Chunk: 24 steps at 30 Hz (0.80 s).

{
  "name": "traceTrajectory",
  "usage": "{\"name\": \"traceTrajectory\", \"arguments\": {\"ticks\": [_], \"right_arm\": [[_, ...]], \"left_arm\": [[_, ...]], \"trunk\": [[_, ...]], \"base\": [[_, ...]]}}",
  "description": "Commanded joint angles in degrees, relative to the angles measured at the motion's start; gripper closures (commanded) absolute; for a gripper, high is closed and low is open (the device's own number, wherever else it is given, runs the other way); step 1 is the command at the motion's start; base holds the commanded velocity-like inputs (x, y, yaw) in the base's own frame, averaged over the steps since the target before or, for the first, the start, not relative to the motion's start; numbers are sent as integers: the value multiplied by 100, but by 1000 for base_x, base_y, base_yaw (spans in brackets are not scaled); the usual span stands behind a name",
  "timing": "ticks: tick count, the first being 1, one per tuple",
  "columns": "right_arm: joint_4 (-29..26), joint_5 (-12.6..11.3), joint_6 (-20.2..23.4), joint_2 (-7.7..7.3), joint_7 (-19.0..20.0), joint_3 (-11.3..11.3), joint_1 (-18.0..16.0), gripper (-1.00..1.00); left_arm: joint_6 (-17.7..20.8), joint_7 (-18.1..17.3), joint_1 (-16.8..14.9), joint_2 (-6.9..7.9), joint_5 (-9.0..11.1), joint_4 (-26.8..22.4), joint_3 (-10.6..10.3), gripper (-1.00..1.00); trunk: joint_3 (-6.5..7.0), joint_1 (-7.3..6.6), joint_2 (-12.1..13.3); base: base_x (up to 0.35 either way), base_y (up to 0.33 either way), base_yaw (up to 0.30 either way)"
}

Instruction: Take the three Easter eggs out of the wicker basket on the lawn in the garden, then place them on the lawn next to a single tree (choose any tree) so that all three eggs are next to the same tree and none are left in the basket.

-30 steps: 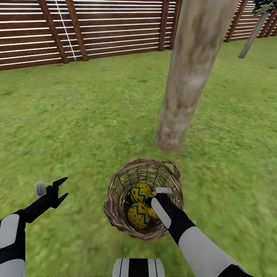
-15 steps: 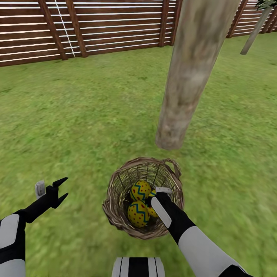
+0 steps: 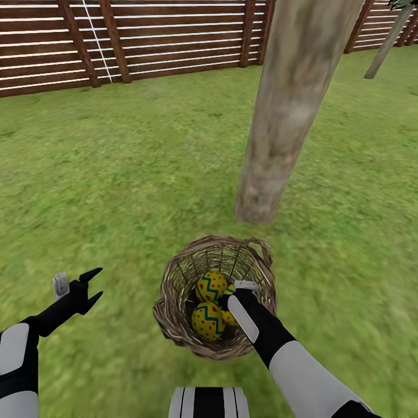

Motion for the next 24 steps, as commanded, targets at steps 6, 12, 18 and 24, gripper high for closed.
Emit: {"name": "traceTrajectory", "arguments": {"ticks": [6,12,18,24], "right_arm": [[252,-250,-91,0,371,14,0,100],[252,-253,-87,0,371,14,0,100],[252,-257,-88,0,369,14,0,100],[252,-257,-91,0,369,14,0,100]], "left_arm": [[29,-58,-7,-4,-60,2,21,-100],[29,-58,-6,-4,-60,3,10,-100],[29,-58,-6,-4,-60,3,9,-100],[29,-58,-6,-4,-60,3,5,-100]], "trunk": [[-27,3,-2],[17,-2,1],[84,-10,5],[150,-17,9]], "base": [[0,0,0],[0,0,0],[0,0,0],[0,0,0]]}}
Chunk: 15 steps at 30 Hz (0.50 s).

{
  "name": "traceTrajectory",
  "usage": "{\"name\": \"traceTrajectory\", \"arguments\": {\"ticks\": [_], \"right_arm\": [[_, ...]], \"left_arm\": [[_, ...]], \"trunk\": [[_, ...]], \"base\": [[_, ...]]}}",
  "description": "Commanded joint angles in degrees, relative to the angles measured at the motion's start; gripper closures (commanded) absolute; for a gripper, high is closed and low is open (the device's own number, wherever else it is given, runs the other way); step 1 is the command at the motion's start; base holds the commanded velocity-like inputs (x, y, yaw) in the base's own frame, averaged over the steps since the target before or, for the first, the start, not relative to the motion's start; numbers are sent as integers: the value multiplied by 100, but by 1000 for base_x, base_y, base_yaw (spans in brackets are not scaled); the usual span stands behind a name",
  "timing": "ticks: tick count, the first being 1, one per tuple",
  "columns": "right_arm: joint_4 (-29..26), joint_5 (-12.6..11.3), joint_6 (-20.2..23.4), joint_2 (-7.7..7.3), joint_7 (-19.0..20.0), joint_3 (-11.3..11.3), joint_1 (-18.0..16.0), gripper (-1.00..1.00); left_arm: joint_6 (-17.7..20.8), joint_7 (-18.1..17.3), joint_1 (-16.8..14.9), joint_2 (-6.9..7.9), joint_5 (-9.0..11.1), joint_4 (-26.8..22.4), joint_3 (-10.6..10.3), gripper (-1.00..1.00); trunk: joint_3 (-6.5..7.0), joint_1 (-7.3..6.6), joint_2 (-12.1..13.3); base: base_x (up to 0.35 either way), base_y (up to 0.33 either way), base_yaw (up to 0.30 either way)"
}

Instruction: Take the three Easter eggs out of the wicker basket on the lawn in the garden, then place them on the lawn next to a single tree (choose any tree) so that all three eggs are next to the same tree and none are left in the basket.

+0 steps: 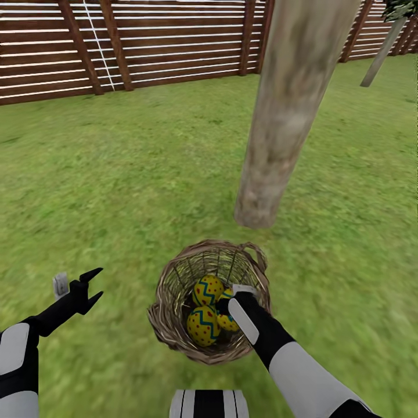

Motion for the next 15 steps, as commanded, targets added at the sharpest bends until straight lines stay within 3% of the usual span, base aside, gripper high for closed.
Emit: {"name": "traceTrajectory", "arguments": {"ticks": [1,15], "right_arm": [[-6,-122,-22,0,-56,9,-2,100],[-8,-123,-8,0,-50,9,-2,100]], "left_arm": [[29,-58,-6,-2,-61,2,16,-100],[29,-50,-7,4,-79,11,3,-100]], "trunk": [[18,-3,0],[329,-39,19]], "base": [[0,0,0],[0,0,0]]}}
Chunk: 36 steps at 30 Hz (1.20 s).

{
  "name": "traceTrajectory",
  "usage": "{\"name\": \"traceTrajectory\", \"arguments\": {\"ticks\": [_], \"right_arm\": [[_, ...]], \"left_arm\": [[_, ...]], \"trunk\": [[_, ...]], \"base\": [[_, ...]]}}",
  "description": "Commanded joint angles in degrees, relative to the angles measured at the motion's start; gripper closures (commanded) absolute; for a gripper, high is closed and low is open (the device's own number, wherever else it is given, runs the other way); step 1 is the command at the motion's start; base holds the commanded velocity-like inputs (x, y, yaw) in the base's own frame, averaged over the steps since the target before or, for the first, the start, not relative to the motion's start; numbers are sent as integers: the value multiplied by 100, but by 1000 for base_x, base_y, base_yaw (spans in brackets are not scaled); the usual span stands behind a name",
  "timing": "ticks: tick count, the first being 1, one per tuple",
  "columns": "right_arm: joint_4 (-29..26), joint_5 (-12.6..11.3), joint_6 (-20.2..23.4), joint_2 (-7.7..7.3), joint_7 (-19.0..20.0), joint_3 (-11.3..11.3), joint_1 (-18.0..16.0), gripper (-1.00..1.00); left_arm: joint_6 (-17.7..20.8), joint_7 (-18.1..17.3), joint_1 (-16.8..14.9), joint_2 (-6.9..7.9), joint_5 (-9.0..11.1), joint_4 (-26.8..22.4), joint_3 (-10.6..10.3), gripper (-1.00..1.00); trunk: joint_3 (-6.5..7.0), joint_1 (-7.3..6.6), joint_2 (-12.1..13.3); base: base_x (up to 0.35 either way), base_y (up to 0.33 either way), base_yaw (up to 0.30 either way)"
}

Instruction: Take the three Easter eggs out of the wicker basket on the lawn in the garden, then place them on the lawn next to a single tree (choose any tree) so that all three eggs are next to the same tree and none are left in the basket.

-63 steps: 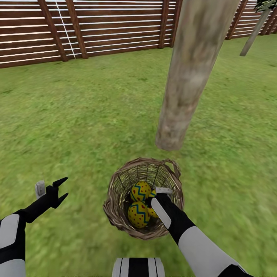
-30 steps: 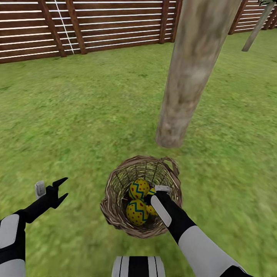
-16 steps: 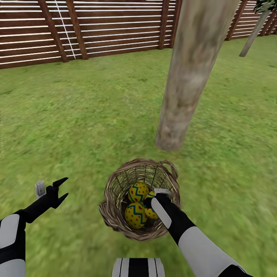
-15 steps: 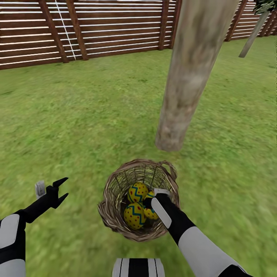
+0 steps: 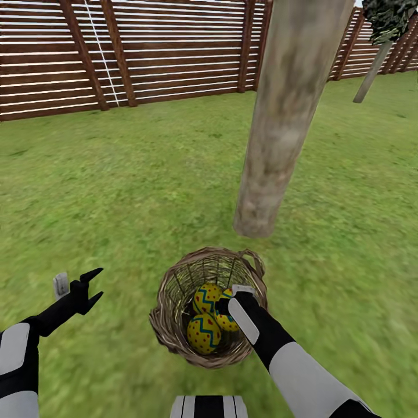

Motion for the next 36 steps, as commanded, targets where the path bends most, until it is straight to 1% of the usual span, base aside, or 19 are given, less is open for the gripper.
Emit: {"name": "traceTrajectory", "arguments": {"ticks": [1,3,4,6,8,9,14,15,17,19,26,35,36], "right_arm": [[-9,-33,12,0,-54,11,-4,100],[-37,-34,17,0,4,11,-4,100],[-48,-33,36,0,149,11,-4,100],[-54,-27,66,0,434,11,-4,100],[-164,-28,92,0,600,11,-4,100],[-318,-32,109,0,649,11,-4,100],[-563,-35,137,0,672,20,7,100],[-697,-52,223,0,672,17,16,100],[-1100,-174,583,0,672,12,57,100],[-1221,-223,653,0,672,12,64,100],[-1251,-245,680,0,672,6,66,100],[-1258,-246,689,0,672,19,66,100],[-1259,-246,689,0,672,16,66,100]], "left_arm": [[29,-58,-5,-1,-62,2,14,-100],[29,-52,-4,1,-62,6,13,-100],[32,-37,-4,3,-62,38,13,-100],[37,-25,-30,31,-62,298,13,-100],[38,-23,-46,44,-62,399,13,-100],[38,-23,-47,45,-62,411,13,-100],[38,-21,-48,46,-62,418,13,-100],[38,-17,-48,46,-62,419,13,-100],[38,-14,-48,58,-54,423,17,-100],[38,-14,-48,62,-53,424,21,-100],[38,-14,-48,63,-53,432,22,-100],[38,-6,-48,41,-59,433,22,-100],[38,-9,-48,29,-56,429,22,-100]], "trunk": [[19,-3,0],[63,-8,3],[85,-11,4],[129,-16,7],[174,-21,9],[196,-24,11],[307,-37,17],[329,-39,19],[373,-45,21],[417,-50,24],[573,-68,33],[772,-91,45],[772,-91,45]], "base": [[0,0,0],[0,0,0],[0,0,0],[0,0,0],[0,0,0],[0,0,0],[0,0,0],[0,0,0],[0,0,0],[0,0,0],[-21,0,0],[-323,0,0],[-169,0,0]]}}
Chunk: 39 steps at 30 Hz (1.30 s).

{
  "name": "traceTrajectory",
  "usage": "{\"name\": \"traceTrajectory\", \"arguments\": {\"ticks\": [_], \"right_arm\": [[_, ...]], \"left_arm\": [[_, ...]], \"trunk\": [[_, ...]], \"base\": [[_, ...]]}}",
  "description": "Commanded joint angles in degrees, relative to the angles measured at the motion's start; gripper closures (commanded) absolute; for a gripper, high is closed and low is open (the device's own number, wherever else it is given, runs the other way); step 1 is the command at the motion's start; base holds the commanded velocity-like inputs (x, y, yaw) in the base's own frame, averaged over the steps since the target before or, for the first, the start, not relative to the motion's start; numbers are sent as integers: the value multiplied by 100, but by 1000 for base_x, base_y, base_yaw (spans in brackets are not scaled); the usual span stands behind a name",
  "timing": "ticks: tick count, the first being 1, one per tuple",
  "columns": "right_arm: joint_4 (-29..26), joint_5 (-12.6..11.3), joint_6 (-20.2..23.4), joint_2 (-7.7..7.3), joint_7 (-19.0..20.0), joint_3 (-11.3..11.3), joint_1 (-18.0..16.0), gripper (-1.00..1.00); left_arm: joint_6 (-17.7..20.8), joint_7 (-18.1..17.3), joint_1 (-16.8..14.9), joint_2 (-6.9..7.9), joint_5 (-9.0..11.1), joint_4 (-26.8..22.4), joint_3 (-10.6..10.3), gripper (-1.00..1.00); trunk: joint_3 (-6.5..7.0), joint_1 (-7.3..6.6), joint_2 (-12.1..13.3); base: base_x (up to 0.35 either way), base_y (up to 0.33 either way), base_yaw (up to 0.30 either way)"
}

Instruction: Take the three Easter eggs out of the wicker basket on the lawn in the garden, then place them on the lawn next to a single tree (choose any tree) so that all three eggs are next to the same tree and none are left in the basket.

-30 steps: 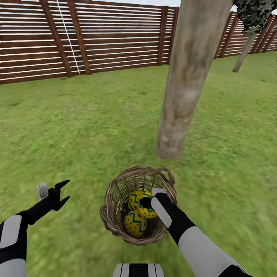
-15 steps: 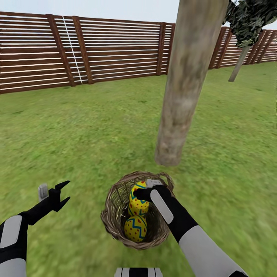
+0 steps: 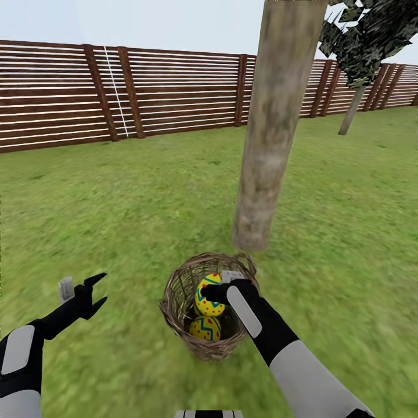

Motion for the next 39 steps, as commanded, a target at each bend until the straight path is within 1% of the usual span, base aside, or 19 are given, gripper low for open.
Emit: {"name": "traceTrajectory", "arguments": {"ticks": [1,4,5,8,11,13,14,16,18,20,21,22,25,27,28,29,31,37,39], "right_arm": [[-5,-56,7,0,-64,5,-4,100],[-21,-49,7,0,-62,1,-4,100],[-103,-48,7,-59,-56,0,-4,100],[-988,-47,7,-193,-47,2,64,100],[-1543,-47,26,-317,-46,2,179,100],[-1835,-112,689,-399,-23,-14,194,100],[-1970,-312,1075,-422,62,-28,196,100],[-2155,-920,1409,-560,361,-36,198,100],[-2327,-1461,1496,-896,606,-40,198,100],[-2564,-1726,1513,-1166,829,-49,198,100],[-2676,-1824,1511,-1355,1140,-61,198,100],[-2715,-1897,1515,-1462,1555,-80,198,100],[-2752,-1982,1513,-1892,3602,-273,198,100],[-2749,-1987,1499,-2244,4342,-435,198,100],[-2744,-1988,1496,-2328,4479,-587,198,100],[-2728,-1989,1494,-2375,4568,-821,198,100],[-2704,-1989,1493,-2398,4614,-972,198,100],[-2703,-1989,1480,-2392,4630,-1025,207,100],[-2701,-1989,1476,-2381,4630,-1020,207,100]], "left_arm": [[32,-71,-6,-2,-58,-12,16,-100],[38,-135,-6,27,-49,-88,16,-100],[38,-186,-6,22,-49,-98,16,-100],[38,-245,-6,2,-48,-107,16,-100],[38,-248,-6,9,-48,-109,20,-100],[38,-249,-6,9,-48,-103,24,-100],[38,-249,-6,3,-48,-103,23,-100],[38,-249,-6,-1,-48,-107,18,-100],[38,-249,-6,3,-48,-108,16,-100],[38,-249,-6,5,-48,-114,16,-100],[38,-249,-6,5,-48,-116,16,-100],[38,-249,-6,4,-48,-117,16,-100],[38,-249,-6,-6,-48,-117,12,-100],[38,-249,-6,-10,-48,-116,5,-100],[38,-249,-6,-14,-48,-117,-3,-100],[38,-249,-6,-18,-48,-110,-12,-100],[45,-249,-6,-24,-48,-103,-19,-100],[104,-257,-6,-27,-48,-106,-20,-100],[109,-257,-6,-30,53,-108,-19,-100]], "trunk": [[-5,-3,-2],[-5,-3,-2],[-5,-3,-2],[-5,-3,-2],[-5,-3,-2],[-5,-3,-2],[-5,-3,-2],[-5,-3,-2],[-5,-3,-2],[-5,-3,-2],[-5,-3,-2],[-5,-3,-2],[-5,-3,-2],[-5,-3,-2],[-5,-3,-2],[-4,-3,-2],[3,-3,-2],[31,-3,-2],[41,-3,-2]], "base": [[-87,0,0],[-19,0,0],[-3,0,0],[0,0,0],[0,0,0],[0,0,0],[0,0,0],[0,0,0],[0,0,0],[0,0,0],[0,0,0],[0,0,0],[0,0,0],[0,0,0],[0,0,0],[0,0,-44],[0,0,-163],[0,0,-249],[0,0,-257]]}}
